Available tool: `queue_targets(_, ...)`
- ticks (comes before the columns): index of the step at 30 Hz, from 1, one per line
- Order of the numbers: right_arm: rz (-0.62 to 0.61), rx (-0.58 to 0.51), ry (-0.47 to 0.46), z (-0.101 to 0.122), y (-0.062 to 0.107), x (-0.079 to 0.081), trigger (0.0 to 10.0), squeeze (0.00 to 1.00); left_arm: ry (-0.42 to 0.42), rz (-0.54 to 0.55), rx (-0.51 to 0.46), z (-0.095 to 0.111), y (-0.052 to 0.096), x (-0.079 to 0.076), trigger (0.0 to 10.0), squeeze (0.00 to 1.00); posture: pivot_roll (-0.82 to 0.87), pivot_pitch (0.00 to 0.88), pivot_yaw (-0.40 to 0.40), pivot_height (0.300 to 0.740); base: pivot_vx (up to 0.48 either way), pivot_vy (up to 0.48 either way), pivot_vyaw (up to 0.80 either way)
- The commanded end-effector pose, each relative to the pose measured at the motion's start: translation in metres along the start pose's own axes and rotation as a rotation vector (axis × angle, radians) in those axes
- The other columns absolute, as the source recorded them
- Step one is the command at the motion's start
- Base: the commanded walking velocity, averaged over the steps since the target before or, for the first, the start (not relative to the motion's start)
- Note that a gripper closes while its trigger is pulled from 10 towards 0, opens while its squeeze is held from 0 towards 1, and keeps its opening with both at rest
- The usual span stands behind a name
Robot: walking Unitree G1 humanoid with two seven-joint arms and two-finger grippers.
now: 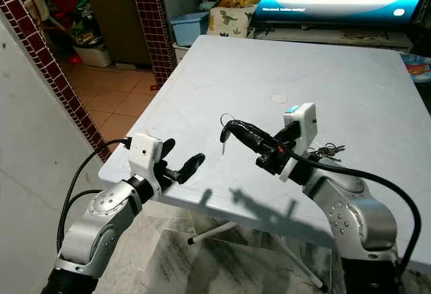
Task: Hang keys on a hook
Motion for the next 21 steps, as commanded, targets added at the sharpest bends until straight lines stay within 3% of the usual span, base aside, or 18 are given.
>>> queue_targets(1, 0.054, 0.003, 0.009, 0.003, 0.001, 0.011, 10.0, 0.0, -0.02, 0.011, 0.004, 0.0, 0.001, 0.003, 10.0, 0.0, -0.05, 0.005, 0.088, 0.74, 0.0, 0.0, 0.0)
queue_targets(5, 0.096, 0.024, -0.013, -0.002, 0.003, 0.019, 10.0, 0.0, -0.032, 0.032, 0.011, -0.001, 0.001, 0.007, 10.0, 0.0, -0.05, 0.005, 0.088, 0.74, 0.0, 0.0, 0.0)
queue_targets(10, 0.044, 0.047, 0.009, -0.009, 0.001, 0.012, 10.0, 0.0, -0.06, 0.102, 0.03, -0.004, 0.0, 0.018, 10.0, 0.0, -0.05, 0.005, 0.088, 0.74, 0.0, 0.0, 0.0)
queue_targets(15, -0.072, 0.025, 0.06, -0.012, -0.005, -0.002, 10.0, 0.0, -0.113, 0.232, 0.048, -0.005, 0.001, 0.04, 10.0, 0.0, -0.06, 0.005, 0.088, 0.74, 0.0, 0.0, 0.0)
queue_targets(17, -0.178, -0.001, 0.102, -0.012, -0.008, -0.014, 10.0, 0.0, -0.122, 0.302, 0.055, -0.004, 0.003, 0.051, 10.0, 0.0, -0.06, 0.008, 0.087, 0.74, 0.0, 0.0, 0.0)
queue_targets(21, -0.252, -0.012, 0.149, -0.013, -0.01, -0.022, 10.0, 0.0, -0.119, 0.35, 0.056, -0.005, 0.005, 0.06, 10.0, 0.0, -0.06, 0.008, 0.087, 0.74, 0.0, 0.0, 0.0)
Point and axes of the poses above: a point about 5 cm out from each wrist's last joint towards the gripper, its own y axis pointing back from the gripper into the wrist, its own z axis along the axis of the wrist's last joint, x = y × z, the point moved 6 cm from there along -y, pointing out of the wrist towards the gripper, and after that the axes turned 12 degrees about -y, right-handed, at the moved point
